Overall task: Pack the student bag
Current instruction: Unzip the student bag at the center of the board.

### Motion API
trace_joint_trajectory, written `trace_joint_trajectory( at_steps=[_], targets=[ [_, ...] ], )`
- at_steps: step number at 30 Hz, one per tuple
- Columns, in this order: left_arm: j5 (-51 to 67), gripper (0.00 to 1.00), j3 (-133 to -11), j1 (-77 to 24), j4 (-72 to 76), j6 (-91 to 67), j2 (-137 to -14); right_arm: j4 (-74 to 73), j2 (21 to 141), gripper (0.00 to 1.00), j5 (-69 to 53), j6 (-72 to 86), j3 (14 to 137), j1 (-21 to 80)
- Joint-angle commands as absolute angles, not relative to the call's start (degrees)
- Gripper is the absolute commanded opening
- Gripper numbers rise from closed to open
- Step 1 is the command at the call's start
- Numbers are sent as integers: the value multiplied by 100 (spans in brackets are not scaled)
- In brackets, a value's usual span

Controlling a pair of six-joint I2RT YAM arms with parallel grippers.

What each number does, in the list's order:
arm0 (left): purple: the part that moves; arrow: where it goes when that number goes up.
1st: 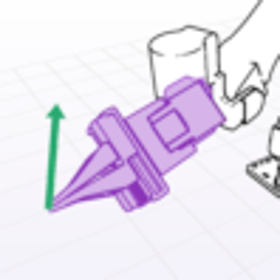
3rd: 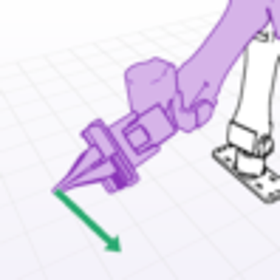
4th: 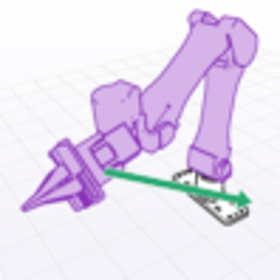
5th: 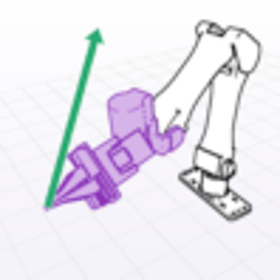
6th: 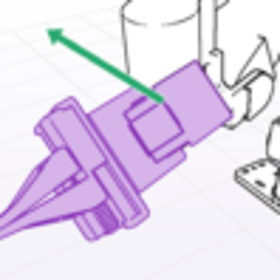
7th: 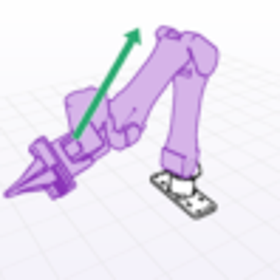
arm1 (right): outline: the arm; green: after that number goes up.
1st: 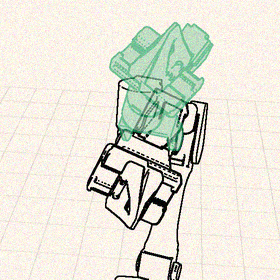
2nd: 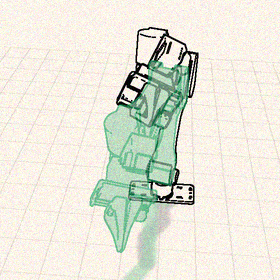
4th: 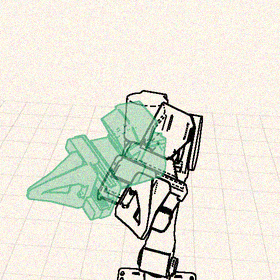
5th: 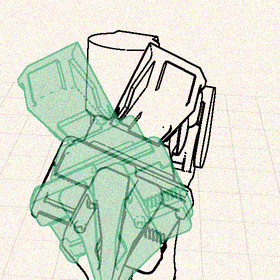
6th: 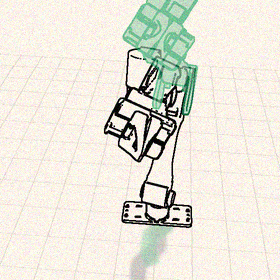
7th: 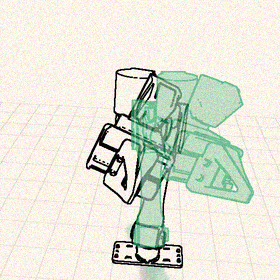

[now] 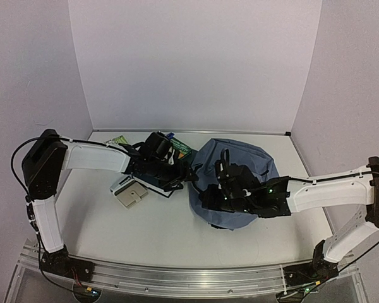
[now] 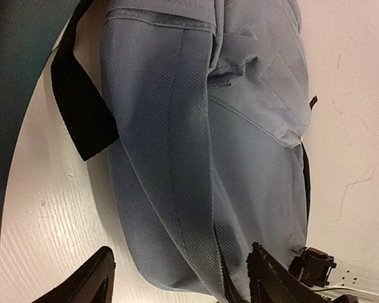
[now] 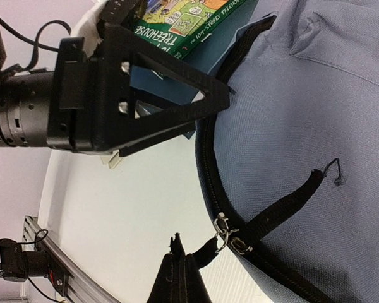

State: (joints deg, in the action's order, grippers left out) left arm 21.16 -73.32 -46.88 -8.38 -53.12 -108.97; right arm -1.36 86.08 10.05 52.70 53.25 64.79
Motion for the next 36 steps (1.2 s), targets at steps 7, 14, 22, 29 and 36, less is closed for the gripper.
trace_joint_trajectory(
  at_steps=[7, 14, 22, 29, 36],
  targets=[
    [2130, 2, -7547, -4767, -737, -5101, -11122, -62, 8325, 0, 1259, 5431, 5180, 6557],
    [1834, 0, -7834, -4540, -1024, -4633, -11126, -319, 7986, 0, 1298, 5610, 4910, 6566],
    [1667, 0, -8366, -4114, -1292, -3957, -11441, -719, 7578, 0, 1370, 5979, 4543, 6575],
    [1497, 0, -8693, -3791, -1259, -3609, -11687, -1104, 6974, 0, 1658, 6340, 4199, 6588],
    [2023, 0, -8915, -3788, -1298, -3303, -11828, -1266, 6874, 0, 1658, 5743, 4569, 6587]
  ],
)
